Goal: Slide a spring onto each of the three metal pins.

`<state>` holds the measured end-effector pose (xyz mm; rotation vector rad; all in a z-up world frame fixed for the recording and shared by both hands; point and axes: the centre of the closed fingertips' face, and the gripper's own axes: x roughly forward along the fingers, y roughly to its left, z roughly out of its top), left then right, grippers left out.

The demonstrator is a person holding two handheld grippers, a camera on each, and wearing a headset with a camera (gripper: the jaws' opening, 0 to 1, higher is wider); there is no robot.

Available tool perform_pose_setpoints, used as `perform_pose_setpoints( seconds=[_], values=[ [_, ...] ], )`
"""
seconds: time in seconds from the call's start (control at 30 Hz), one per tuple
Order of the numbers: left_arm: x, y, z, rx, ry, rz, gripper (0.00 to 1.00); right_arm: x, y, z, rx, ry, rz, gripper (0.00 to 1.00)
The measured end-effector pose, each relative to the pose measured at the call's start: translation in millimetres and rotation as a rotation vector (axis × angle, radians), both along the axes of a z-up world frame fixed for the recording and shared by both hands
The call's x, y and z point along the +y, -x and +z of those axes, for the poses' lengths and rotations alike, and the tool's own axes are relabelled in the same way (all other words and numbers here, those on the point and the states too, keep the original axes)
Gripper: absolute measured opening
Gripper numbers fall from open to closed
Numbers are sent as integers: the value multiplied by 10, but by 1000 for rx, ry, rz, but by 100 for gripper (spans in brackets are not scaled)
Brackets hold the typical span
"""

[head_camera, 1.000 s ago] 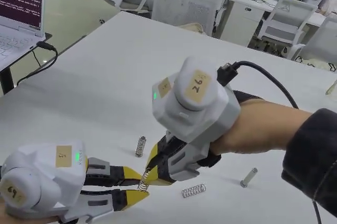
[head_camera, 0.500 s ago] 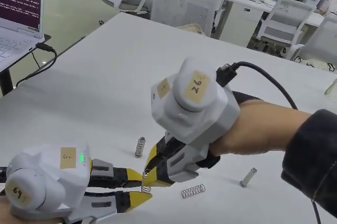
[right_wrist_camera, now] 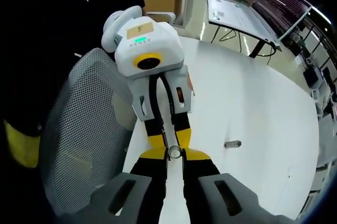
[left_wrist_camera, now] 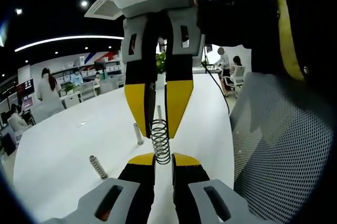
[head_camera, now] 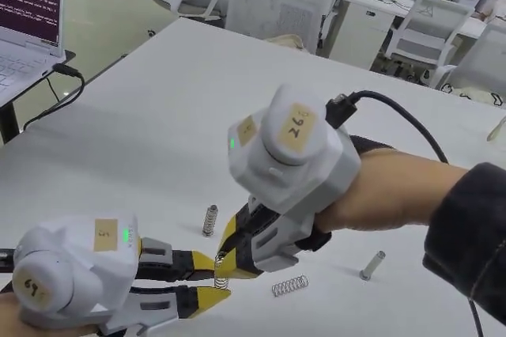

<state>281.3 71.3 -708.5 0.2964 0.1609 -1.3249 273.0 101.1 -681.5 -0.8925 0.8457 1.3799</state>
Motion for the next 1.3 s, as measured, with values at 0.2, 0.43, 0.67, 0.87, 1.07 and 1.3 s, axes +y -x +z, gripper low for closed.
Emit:
perform_pose_setpoints(
  seconds=[0.2,0.43,0.67,0.87,1.07,1.3],
  values=[
    [5,2,-22,13,-2,5,12,-37,-40,11,-5,-3,-12,7],
    [60,-21,-8,29,14,30,21,-117,-85,23,-7,-7,-36,7],
    [133,-56,9,48,36,67,28,-251,-132,63,-11,-19,-76,7],
    [163,-78,12,51,43,83,32,-406,-188,89,-15,-21,-120,7],
    [168,-88,11,55,47,95,37,-545,-264,159,-29,-27,-161,7],
    [192,-99,18,65,58,109,46,-723,-391,287,-56,-43,-214,7]
  ],
)
